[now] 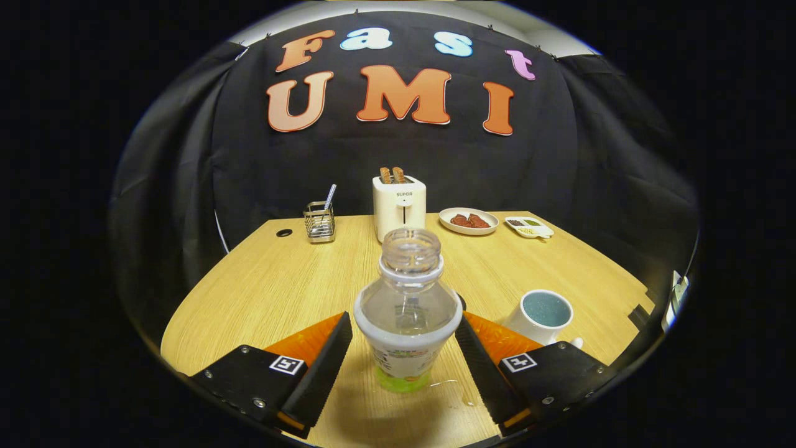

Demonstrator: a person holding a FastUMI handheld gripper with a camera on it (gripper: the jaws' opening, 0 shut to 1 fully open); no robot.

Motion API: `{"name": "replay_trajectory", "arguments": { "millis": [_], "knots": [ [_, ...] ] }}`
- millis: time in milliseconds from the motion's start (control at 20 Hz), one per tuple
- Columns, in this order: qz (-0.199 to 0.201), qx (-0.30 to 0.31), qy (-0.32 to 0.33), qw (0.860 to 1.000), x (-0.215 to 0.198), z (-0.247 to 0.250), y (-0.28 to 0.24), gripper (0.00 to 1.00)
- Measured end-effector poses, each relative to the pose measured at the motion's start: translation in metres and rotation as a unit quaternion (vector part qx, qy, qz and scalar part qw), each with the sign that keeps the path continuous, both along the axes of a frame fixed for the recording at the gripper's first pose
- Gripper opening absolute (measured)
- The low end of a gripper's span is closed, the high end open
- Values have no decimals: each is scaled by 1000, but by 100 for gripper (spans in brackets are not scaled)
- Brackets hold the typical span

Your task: Take the bottle from table, then pour the juice into the cup, finally place the bottle on the coaster

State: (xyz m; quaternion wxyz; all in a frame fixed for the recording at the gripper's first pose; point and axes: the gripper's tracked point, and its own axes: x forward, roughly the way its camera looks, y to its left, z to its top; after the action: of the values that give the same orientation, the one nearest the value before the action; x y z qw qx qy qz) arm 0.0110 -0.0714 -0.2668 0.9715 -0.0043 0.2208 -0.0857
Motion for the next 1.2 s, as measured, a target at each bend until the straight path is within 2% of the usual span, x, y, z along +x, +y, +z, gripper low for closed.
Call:
{"name": "replay_trajectory", "arguments": {
  "millis": [200,300,350,400,500,900,1200],
  "knots": [
    [-4,1,6,1000,-1,-8,-1,96],
    [-5,2,1,1000,1,-8,-3,86],
    [-4,3,-1,1000,2,-11,-4,72],
    [-5,8,-4,1000,0,-8,-4,66],
    [-2,12,-3,1000,1,-9,-2,62],
    [-15,97,-53,994,8,36,-5,61],
    [-24,200,-88,976,18,67,6,61]
  ]
}}
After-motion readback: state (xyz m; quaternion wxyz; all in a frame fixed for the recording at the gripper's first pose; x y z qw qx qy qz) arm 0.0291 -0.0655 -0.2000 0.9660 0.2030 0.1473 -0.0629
